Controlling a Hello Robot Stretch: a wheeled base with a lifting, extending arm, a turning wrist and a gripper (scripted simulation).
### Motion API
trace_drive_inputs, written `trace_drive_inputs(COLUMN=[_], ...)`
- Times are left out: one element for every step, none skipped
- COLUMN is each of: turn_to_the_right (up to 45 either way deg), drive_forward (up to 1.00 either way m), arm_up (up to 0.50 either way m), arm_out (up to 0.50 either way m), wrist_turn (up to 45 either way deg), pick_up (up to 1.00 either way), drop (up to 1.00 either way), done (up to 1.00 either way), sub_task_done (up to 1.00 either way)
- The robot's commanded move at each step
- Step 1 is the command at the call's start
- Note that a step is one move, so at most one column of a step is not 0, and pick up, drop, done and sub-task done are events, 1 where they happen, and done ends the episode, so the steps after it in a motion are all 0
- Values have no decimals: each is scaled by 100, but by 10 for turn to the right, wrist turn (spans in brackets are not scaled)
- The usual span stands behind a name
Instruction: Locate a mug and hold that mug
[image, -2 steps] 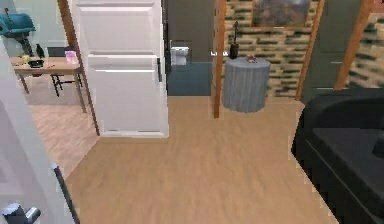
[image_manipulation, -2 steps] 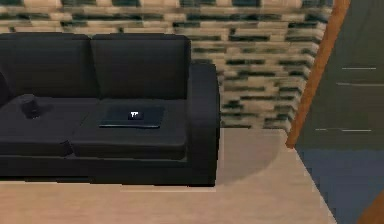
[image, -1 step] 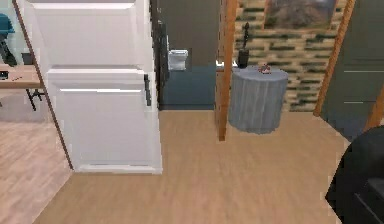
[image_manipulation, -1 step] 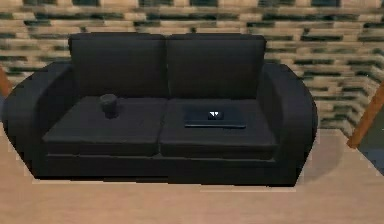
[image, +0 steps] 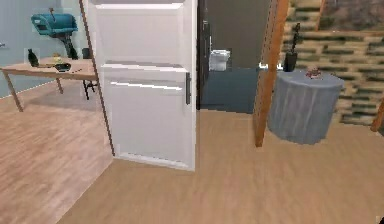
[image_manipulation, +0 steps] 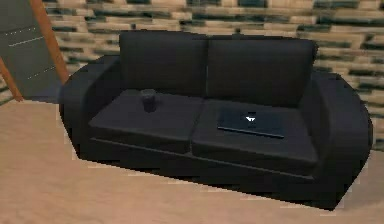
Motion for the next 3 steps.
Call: trace_drive_inputs(turn_to_the_right=[0, -450, -300], drive_forward=[30, 0, 0], arm_up=[0, 0, 0], arm_out=[0, 0, 0], wrist_turn=[0, 0, 0], pick_up=[0, 0, 0], drop=[0, 0, 0], done=[0, 0, 0], sub_task_done=[0, 0, 0])
